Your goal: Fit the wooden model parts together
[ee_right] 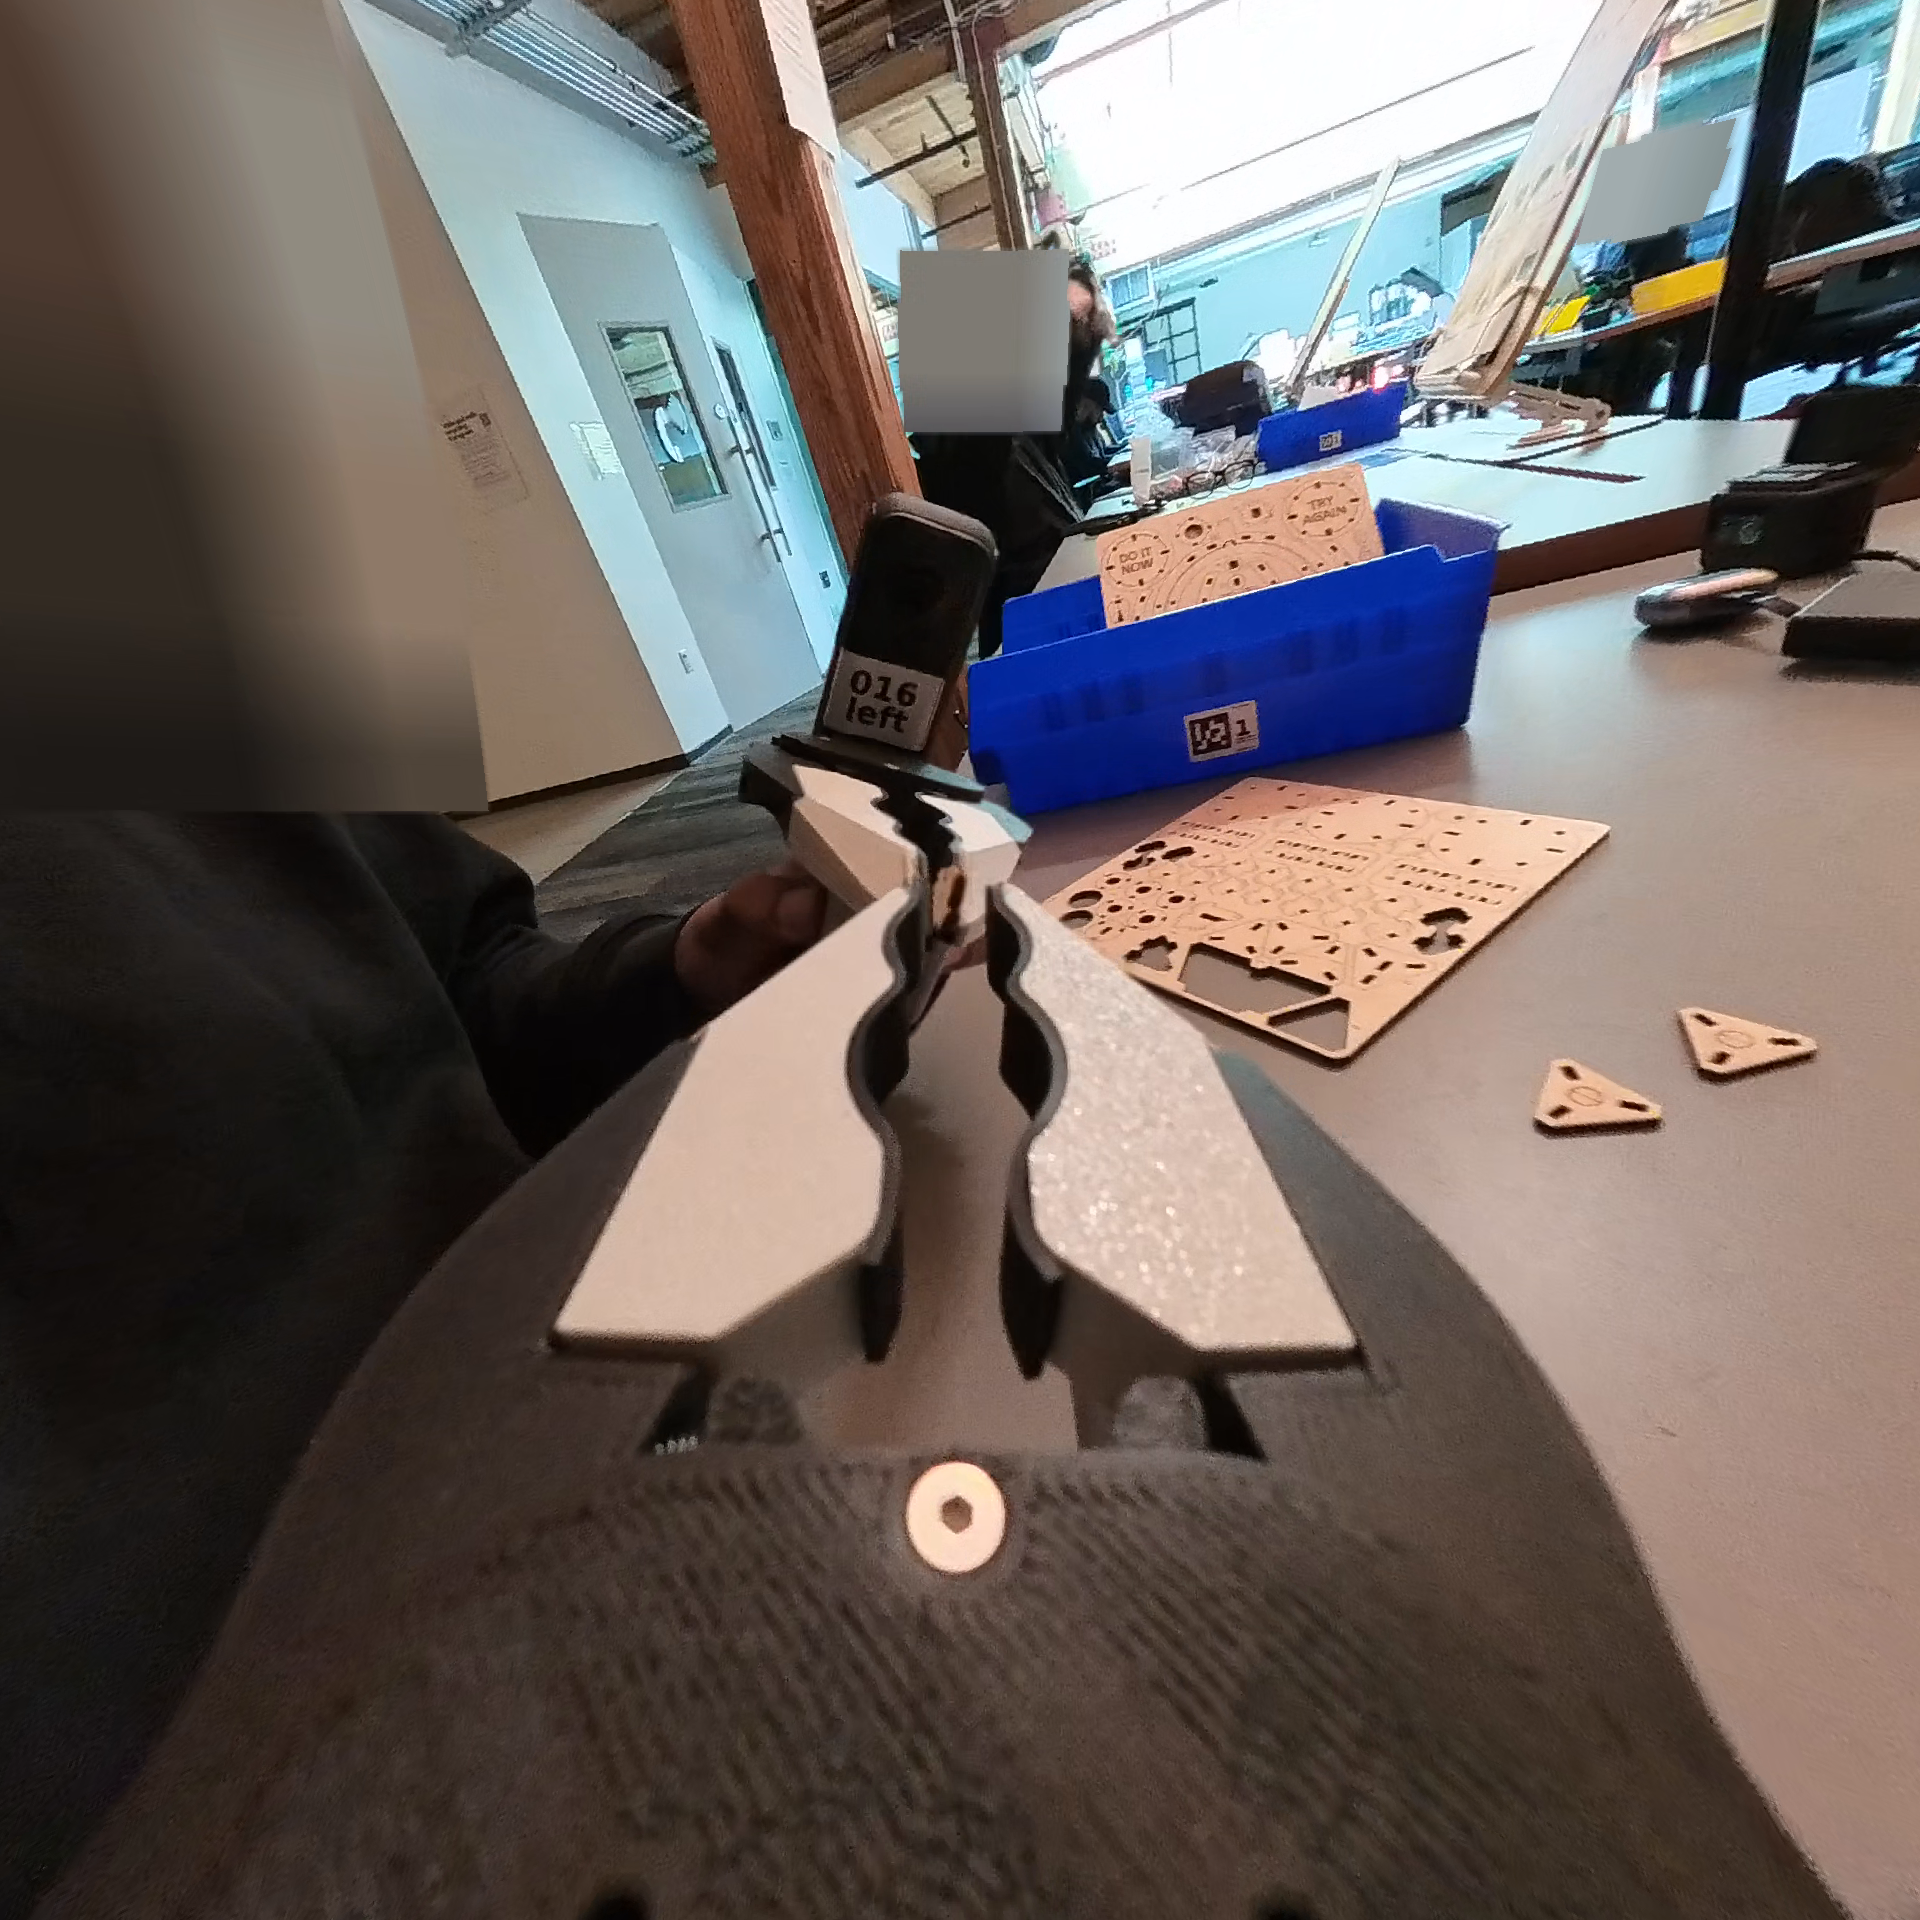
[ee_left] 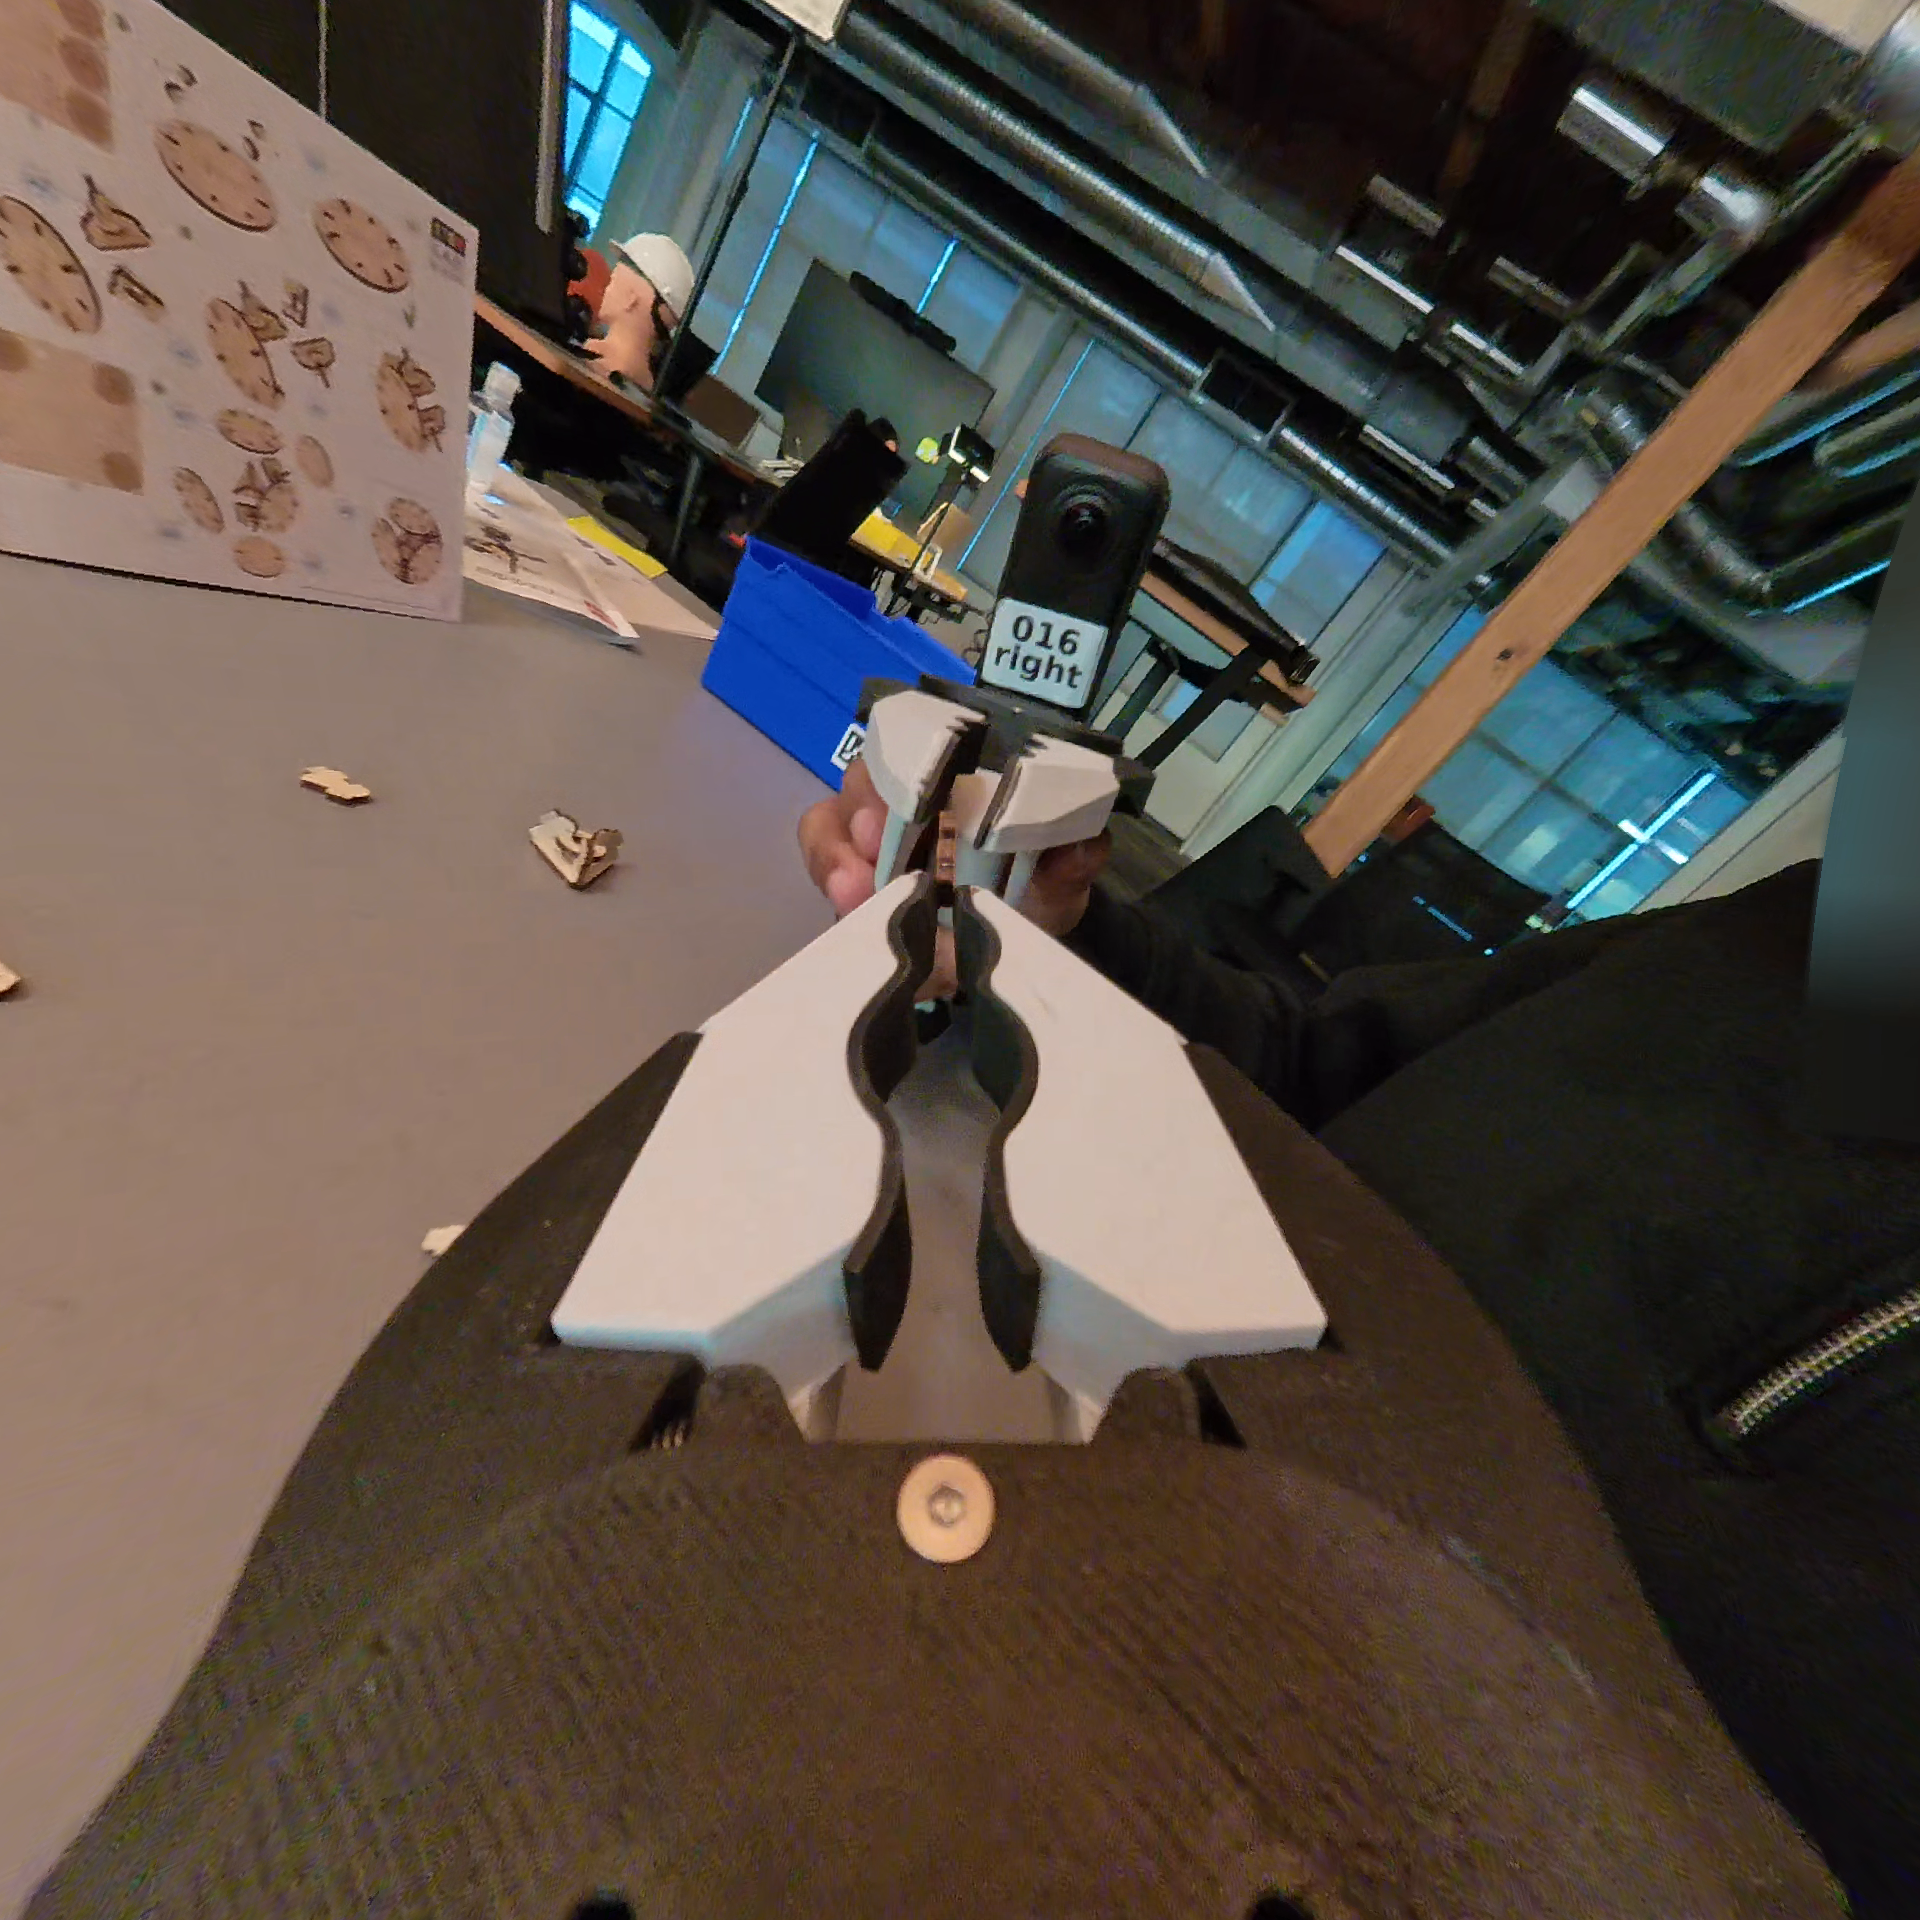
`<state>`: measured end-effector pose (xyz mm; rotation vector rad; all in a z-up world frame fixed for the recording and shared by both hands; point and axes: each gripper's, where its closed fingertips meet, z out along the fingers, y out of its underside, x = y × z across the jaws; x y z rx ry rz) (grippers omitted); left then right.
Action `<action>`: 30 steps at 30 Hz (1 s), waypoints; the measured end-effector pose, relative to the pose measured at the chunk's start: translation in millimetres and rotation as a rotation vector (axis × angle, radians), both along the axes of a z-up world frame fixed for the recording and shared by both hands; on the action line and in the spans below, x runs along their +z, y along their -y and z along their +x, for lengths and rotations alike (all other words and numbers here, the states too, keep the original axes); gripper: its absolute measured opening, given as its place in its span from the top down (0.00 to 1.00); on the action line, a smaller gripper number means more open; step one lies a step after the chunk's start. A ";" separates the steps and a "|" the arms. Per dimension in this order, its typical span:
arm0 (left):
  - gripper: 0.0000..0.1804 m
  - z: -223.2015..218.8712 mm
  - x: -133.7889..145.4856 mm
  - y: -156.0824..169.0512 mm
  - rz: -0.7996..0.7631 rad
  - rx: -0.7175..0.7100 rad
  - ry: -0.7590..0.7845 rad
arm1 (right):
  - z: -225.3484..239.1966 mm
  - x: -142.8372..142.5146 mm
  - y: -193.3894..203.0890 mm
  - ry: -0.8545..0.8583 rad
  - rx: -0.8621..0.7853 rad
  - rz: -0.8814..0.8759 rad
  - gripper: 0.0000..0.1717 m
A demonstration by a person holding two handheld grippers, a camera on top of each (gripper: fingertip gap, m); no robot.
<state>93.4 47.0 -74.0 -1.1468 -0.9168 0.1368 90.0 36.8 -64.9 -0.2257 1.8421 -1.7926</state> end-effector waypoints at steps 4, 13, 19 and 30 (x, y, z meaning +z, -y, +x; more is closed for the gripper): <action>1.00 -0.3 3.0 -4.1 0.046 -0.009 -0.002 | 6.2 -1.3 0.4 0.047 0.042 0.018 0.97; 0.96 -2.8 -14.3 35.5 -0.146 0.138 0.082 | -6.1 -7.1 6.3 0.061 -0.006 0.115 1.00; 0.83 5.4 -86.5 50.4 -0.557 0.254 0.324 | -16.1 -56.5 13.5 0.058 -0.046 0.435 1.00; 0.85 -9.6 -110.9 38.5 -0.677 0.211 0.426 | -12.7 -84.1 15.9 -0.044 -0.060 0.550 0.99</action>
